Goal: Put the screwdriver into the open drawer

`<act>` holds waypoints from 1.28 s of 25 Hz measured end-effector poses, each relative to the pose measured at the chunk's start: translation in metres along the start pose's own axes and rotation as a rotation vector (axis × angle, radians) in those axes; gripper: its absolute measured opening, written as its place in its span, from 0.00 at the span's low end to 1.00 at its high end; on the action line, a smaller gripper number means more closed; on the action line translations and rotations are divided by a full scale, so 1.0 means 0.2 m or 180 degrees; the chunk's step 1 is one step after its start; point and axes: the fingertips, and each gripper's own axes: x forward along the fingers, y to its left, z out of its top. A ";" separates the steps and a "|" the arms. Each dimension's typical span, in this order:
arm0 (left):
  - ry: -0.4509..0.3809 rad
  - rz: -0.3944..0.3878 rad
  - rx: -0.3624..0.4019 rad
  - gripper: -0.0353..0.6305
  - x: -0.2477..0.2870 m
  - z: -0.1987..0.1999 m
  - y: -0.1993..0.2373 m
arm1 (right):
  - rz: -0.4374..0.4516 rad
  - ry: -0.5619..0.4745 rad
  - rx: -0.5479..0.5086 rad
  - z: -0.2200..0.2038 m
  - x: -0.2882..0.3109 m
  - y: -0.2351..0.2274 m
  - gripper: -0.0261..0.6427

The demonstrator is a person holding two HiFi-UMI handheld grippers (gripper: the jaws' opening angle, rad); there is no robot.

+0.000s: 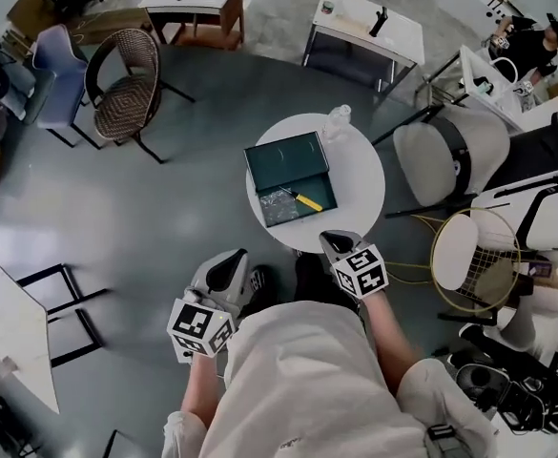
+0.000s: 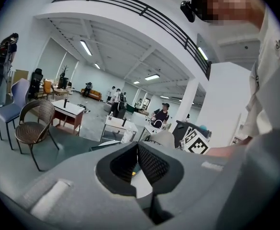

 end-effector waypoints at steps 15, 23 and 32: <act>0.0245 -0.0744 0.0505 0.07 0.02 -0.05 -0.13 | -0.0424 -0.1433 0.0429 0.23 -0.70 0.36 0.05; 0.0176 -0.0856 0.0589 0.07 -0.01 -0.06 -0.25 | -0.0328 -0.2001 0.0016 0.39 -0.98 0.50 0.05; 0.0134 -0.0917 0.0496 0.07 0.00 -0.04 -0.30 | -0.0257 -0.2056 -0.0100 0.42 -1.02 0.52 0.05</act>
